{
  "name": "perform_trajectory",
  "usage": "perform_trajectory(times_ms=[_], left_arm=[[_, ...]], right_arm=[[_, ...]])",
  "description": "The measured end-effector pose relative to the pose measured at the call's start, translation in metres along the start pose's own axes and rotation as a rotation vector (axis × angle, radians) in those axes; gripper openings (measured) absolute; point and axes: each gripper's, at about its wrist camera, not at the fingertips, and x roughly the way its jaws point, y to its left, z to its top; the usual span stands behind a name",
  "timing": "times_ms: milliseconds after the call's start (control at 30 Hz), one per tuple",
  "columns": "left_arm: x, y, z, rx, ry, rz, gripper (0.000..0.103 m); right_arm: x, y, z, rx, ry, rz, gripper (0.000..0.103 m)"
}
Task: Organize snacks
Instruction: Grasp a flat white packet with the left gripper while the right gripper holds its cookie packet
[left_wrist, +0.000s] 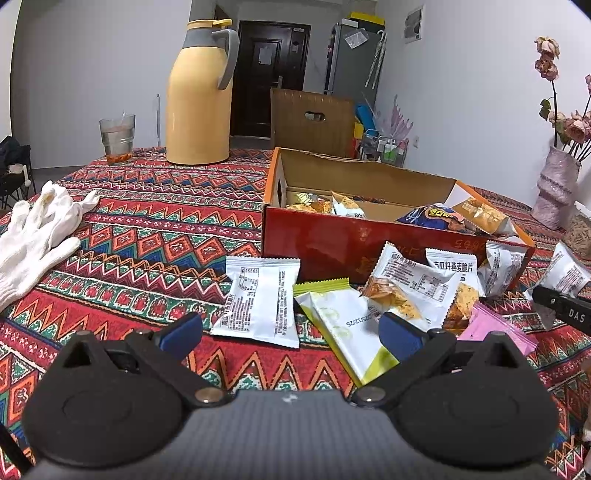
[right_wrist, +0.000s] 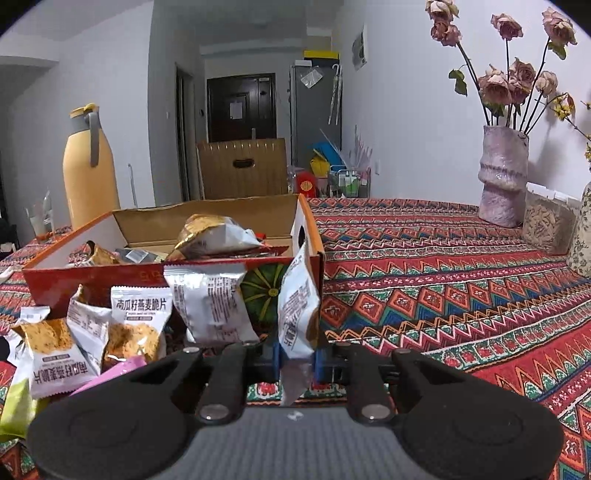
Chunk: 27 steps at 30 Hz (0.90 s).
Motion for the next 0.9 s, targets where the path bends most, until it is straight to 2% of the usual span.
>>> perform_trajectory(times_ms=[333,700,900], left_arm=[[-0.005,0.005,0.012,-0.01,0.028,0.017,0.103],[0.039,0.012,0.028,0.071,0.175,0.172,0.103],[0.065,0.014,0.028,0.078,0.24,0.192,0.103]], right_arm=[[-0.003,-0.004,0.0,0.019,-0.021,0.008,0.016],[-0.008,-0.009,-0.001,0.041,-0.047,0.028,0.016],[-0.009,-0.009,-0.001,0.043,-0.053,0.035,0.016]])
